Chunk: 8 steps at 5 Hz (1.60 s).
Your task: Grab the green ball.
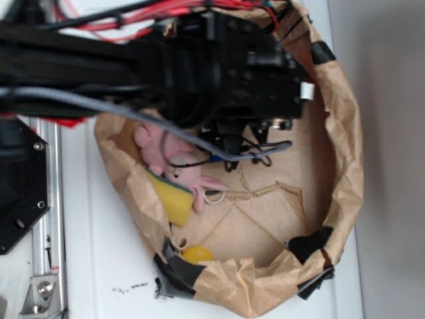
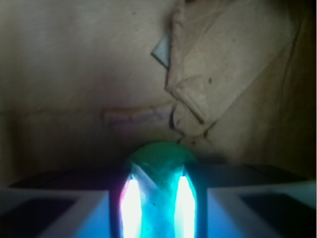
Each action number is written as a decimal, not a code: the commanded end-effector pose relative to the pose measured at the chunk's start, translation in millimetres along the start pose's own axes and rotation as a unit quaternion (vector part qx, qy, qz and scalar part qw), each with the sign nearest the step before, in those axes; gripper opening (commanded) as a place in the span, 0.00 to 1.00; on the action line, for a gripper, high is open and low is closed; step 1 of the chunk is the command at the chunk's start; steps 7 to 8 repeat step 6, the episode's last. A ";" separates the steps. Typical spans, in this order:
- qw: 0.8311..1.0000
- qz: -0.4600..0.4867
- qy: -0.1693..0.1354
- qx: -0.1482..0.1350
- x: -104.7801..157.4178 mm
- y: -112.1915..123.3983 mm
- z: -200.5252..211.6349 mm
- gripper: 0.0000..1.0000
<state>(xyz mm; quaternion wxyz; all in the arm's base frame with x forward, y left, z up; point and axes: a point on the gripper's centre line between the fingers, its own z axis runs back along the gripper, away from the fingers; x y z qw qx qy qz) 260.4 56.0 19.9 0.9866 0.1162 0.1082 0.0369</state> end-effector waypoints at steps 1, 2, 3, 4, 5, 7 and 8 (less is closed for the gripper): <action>0.997 -0.016 -0.076 -0.028 -9.3 0.1 19.1 0.00; 0.988 -0.019 -0.136 -0.070 -11.4 -9.5 73.4 0.00; 0.977 -0.004 -0.188 -0.095 -9.5 -11.0 128.5 0.00; 0.974 -0.010 -0.190 -0.121 -12.8 -3.1 176.2 0.00; 0.975 -0.012 -0.188 -0.119 -13.0 -5.3 166.3 0.00; 0.976 -0.015 -0.174 -0.126 -12.5 -4.6 161.5 0.00; 0.976 -0.015 -0.174 -0.126 -12.5 -4.6 161.5 0.00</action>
